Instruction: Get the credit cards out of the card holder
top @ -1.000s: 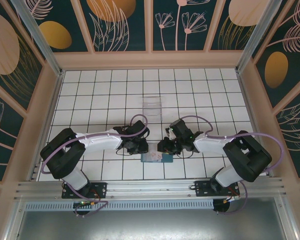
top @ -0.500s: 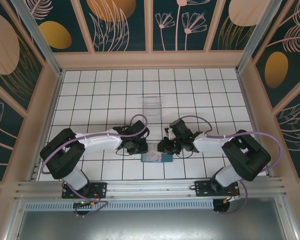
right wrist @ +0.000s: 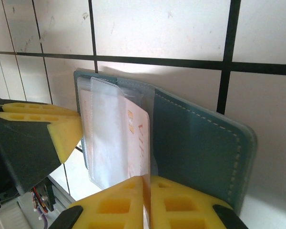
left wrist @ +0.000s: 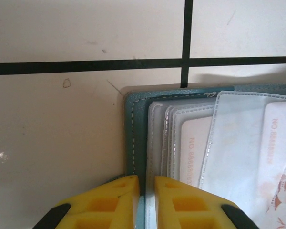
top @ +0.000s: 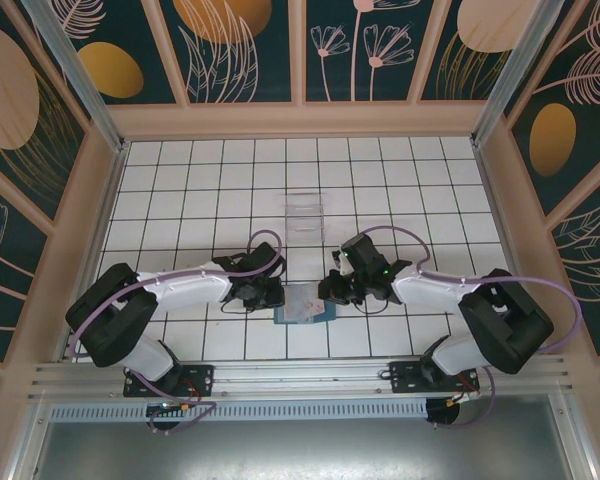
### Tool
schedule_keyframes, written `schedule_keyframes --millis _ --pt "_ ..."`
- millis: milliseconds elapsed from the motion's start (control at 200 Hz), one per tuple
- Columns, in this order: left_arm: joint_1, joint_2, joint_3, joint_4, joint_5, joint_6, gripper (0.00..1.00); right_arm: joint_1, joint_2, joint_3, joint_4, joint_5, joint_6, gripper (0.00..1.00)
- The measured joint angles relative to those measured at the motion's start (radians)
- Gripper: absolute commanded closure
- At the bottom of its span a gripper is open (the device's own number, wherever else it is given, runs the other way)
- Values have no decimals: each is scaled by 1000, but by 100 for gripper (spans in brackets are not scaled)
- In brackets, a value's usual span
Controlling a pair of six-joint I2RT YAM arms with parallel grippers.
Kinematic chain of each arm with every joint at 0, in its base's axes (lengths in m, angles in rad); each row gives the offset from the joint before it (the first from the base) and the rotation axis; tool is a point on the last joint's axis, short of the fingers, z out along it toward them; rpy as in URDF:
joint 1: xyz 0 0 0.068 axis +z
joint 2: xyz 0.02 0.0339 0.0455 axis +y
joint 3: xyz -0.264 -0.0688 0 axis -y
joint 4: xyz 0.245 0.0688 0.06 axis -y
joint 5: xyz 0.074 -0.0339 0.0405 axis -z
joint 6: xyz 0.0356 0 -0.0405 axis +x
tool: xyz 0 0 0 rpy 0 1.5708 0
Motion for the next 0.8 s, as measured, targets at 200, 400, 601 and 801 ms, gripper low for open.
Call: schedule_keyframes --millis 200,400,601,801 --pt "5 -16 -6 -22 -23 7 80 -13 -50 26 -73 31 -23 90" --pt "10 -35 -7 -50 -50 18 80 -42 -79 108 -148 71 -105 90" --pt "10 -41 18 -58 -52 18 79 -80 -93 205 -216 120 -265 95" --pt "10 -50 31 -58 -60 18 79 -109 -85 321 -261 164 -538 98"
